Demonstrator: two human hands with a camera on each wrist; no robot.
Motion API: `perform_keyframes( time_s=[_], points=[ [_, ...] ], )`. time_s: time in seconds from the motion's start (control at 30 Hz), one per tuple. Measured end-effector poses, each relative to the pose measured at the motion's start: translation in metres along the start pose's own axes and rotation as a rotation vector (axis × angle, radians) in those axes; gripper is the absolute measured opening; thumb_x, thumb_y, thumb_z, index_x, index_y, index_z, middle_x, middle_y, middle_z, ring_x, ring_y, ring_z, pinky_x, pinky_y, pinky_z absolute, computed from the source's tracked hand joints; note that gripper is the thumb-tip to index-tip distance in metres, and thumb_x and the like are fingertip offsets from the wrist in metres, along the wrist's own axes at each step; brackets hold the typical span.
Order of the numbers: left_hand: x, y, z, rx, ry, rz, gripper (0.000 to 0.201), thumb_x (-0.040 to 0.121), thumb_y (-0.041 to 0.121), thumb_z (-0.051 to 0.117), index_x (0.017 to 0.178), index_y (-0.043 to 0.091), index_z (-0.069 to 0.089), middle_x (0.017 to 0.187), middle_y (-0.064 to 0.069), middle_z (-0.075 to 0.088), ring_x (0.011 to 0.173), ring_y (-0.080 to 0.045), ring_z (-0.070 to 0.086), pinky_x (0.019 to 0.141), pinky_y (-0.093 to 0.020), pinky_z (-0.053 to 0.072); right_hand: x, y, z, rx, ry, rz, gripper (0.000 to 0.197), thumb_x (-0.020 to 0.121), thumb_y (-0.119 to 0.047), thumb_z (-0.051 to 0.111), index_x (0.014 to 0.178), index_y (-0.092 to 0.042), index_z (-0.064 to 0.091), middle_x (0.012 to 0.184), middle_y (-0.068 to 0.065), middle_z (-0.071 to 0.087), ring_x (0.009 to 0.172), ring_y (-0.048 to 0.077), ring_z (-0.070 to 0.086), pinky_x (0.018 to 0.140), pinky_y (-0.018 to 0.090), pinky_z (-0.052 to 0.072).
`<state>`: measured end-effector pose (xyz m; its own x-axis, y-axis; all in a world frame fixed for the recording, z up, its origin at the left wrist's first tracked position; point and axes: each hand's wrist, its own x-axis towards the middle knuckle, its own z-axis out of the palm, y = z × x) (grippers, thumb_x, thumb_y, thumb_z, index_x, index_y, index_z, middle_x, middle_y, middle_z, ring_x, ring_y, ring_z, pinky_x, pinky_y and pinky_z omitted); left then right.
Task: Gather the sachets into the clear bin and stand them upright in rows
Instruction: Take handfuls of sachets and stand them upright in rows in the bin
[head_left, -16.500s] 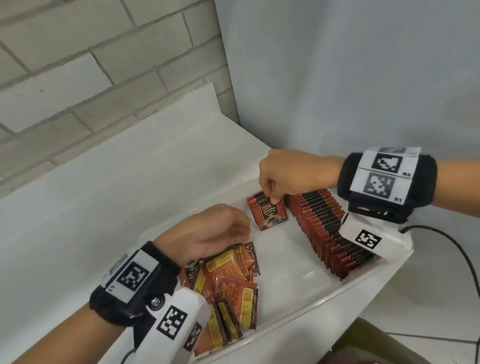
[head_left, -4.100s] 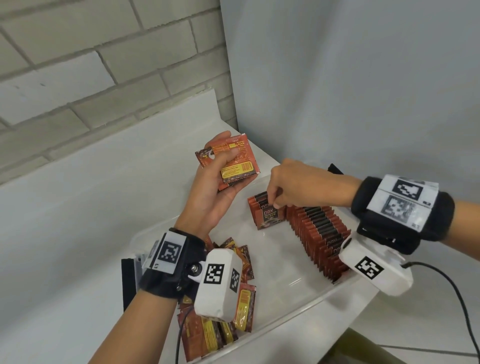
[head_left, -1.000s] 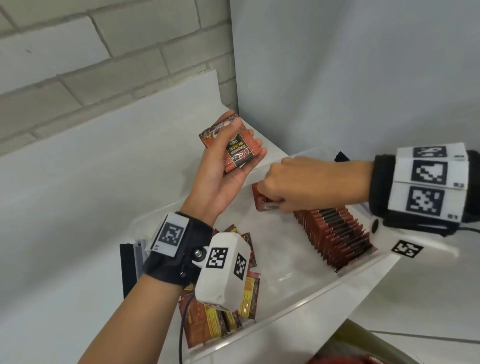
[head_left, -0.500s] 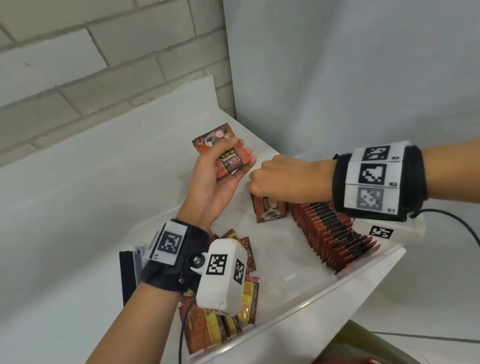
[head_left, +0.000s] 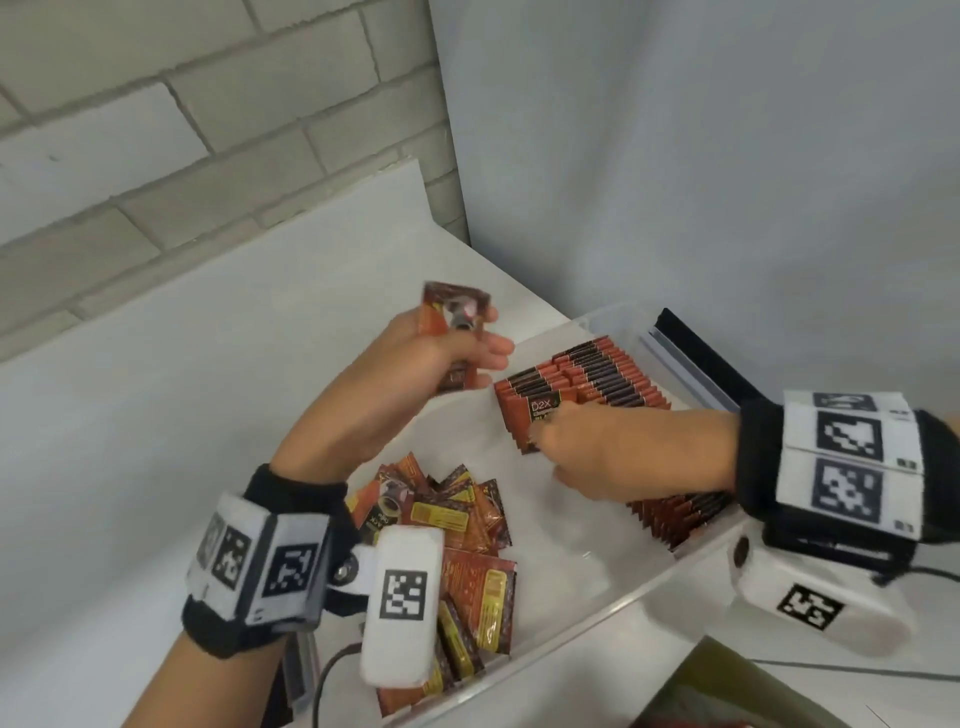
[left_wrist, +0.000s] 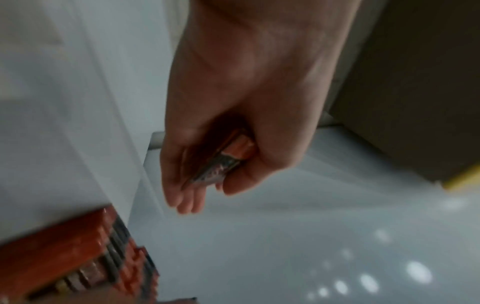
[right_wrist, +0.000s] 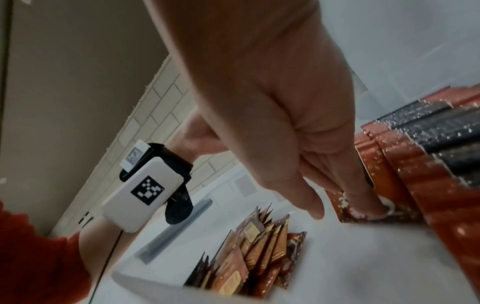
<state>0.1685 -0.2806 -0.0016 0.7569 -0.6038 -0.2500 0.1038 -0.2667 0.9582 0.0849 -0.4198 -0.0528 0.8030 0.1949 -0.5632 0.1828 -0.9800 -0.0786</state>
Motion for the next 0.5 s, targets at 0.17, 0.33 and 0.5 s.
perform_keyframes(
  time_s=[0.17,0.33,0.5],
  points=[
    [-0.005,-0.008,0.013,0.458,-0.169,-0.049,0.030,0.082,0.023,0.058,0.112,0.023,0.058,0.108,0.003,0.066,0.104,-0.015,0.061,0.097,-0.042,0.048,-0.003,-0.003,-0.002,0.082,0.026,0.079,0.037,0.100,-0.010,0.047,0.136,-0.003,0.041,0.130,0.013,0.051,0.110,0.028,0.058,0.085,0.029,0.047],
    [-0.004,-0.010,0.017,0.574,-0.179,-0.079,0.018,0.083,0.022,0.057,0.101,0.022,0.057,0.087,0.000,0.061,0.081,-0.019,0.056,0.089,-0.049,0.047,-0.006,-0.001,-0.001,0.190,0.027,0.073,0.041,0.100,-0.017,0.047,0.138,-0.006,0.039,0.128,0.010,0.048,0.111,0.027,0.057,0.095,0.037,0.050],
    [-0.005,-0.012,0.001,0.265,-0.018,-0.172,0.019,0.090,0.015,0.059,0.106,0.026,0.058,0.111,-0.006,0.067,0.103,-0.020,0.065,0.096,-0.039,0.051,-0.011,0.003,-0.006,0.214,0.036,0.078,0.040,0.102,-0.023,0.043,0.139,-0.008,0.040,0.132,0.009,0.050,0.117,0.026,0.054,0.099,0.034,0.047]
  ],
)
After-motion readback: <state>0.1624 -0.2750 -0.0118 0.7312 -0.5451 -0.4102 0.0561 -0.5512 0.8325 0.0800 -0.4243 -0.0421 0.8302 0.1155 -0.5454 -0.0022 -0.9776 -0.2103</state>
